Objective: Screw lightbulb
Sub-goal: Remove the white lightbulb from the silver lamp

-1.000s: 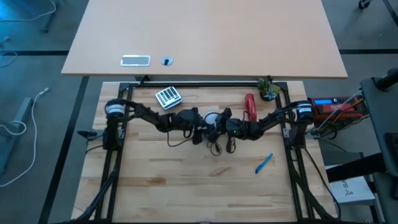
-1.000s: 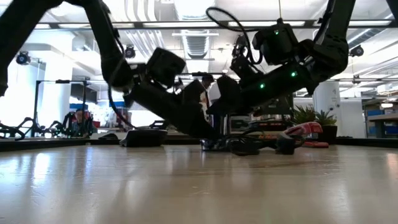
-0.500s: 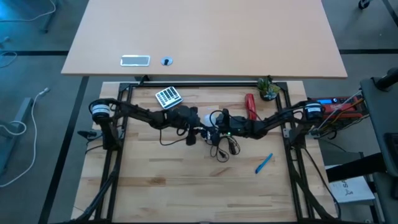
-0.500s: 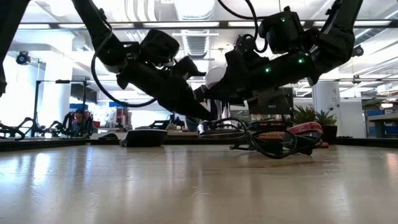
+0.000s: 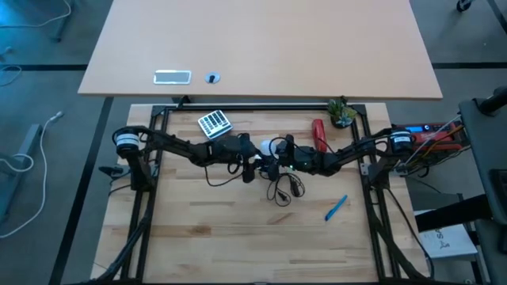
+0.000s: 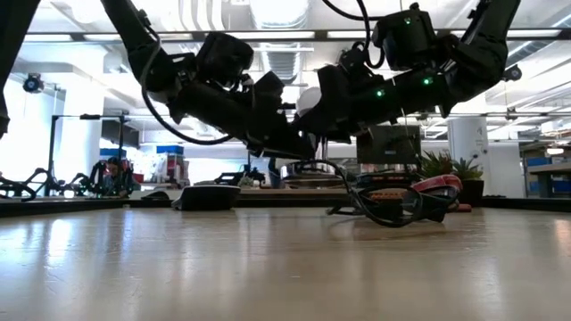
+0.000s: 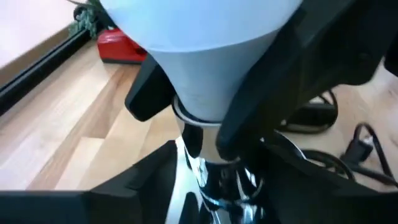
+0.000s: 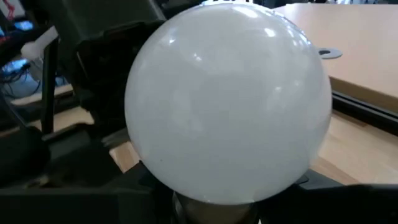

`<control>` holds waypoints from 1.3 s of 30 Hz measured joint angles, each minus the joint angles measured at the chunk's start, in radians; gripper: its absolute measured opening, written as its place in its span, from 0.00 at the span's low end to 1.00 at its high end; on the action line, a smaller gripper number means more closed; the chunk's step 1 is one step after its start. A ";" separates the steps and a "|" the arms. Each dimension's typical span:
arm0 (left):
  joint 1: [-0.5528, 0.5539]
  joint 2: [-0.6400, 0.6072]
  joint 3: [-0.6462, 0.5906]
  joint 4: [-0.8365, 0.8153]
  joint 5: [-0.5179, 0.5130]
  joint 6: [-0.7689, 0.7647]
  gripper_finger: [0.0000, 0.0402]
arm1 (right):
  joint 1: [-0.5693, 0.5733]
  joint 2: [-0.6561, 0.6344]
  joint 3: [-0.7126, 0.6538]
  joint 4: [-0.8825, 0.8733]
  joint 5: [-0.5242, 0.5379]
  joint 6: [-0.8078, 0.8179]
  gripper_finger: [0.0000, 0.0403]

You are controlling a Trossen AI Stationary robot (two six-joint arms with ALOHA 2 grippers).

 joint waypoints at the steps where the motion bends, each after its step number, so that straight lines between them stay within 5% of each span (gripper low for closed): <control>1: 0.000 0.000 0.000 0.006 0.002 -0.001 0.56 | 0.001 0.000 0.003 0.003 0.003 0.008 0.38; 8: -0.006 0.000 0.003 0.120 -0.003 -0.006 0.63 | 0.007 0.000 0.046 0.018 0.006 0.048 0.38; 15: -0.008 0.000 -0.015 0.100 -0.034 -0.042 0.41 | 0.007 0.000 0.056 0.023 0.012 0.046 0.38; 20: -0.004 -0.001 -0.026 0.117 0.011 -0.044 0.39 | 0.008 0.000 0.056 0.024 0.003 0.050 0.38; 39: 0.022 -0.008 -0.032 0.152 0.392 0.111 0.39 | -0.012 -0.007 0.024 0.054 -0.198 -0.153 0.38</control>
